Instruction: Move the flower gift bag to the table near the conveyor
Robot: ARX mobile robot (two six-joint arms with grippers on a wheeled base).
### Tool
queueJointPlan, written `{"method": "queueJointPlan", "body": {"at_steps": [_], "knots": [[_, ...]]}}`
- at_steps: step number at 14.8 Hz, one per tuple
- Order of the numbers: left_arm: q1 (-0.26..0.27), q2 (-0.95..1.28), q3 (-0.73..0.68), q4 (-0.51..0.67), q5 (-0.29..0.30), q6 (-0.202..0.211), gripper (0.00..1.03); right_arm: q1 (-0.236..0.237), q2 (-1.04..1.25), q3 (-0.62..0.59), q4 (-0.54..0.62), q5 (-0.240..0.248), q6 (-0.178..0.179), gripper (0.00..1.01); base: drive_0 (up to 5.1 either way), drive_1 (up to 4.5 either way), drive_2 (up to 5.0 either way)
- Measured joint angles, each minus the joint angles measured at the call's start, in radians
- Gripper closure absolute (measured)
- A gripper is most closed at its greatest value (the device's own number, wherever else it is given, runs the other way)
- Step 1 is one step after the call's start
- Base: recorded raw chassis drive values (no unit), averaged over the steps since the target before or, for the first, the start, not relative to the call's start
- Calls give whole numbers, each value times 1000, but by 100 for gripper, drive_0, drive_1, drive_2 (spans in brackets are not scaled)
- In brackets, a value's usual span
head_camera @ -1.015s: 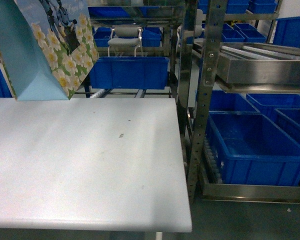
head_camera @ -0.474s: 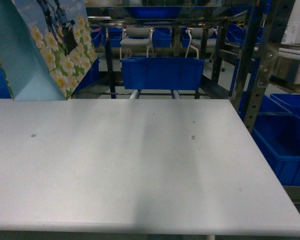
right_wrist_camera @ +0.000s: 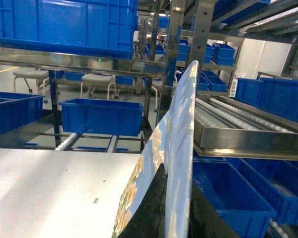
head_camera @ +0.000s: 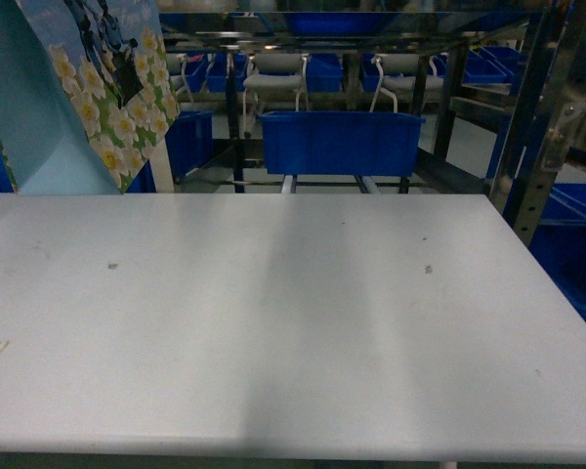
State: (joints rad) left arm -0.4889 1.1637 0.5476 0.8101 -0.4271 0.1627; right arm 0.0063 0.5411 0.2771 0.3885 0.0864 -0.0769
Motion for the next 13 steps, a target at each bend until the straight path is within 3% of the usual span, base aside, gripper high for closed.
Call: {"method": "queueJointPlan", "body": {"at_steps": [12, 13], "knots": [[0, 0, 0, 0, 0, 0, 101, 0, 0, 0, -3, 0, 0, 98, -491, 245, 245], [1, 0, 0, 1, 0, 0, 101, 0, 2, 0, -1, -3, 0, 98, 0, 0, 0]]}}
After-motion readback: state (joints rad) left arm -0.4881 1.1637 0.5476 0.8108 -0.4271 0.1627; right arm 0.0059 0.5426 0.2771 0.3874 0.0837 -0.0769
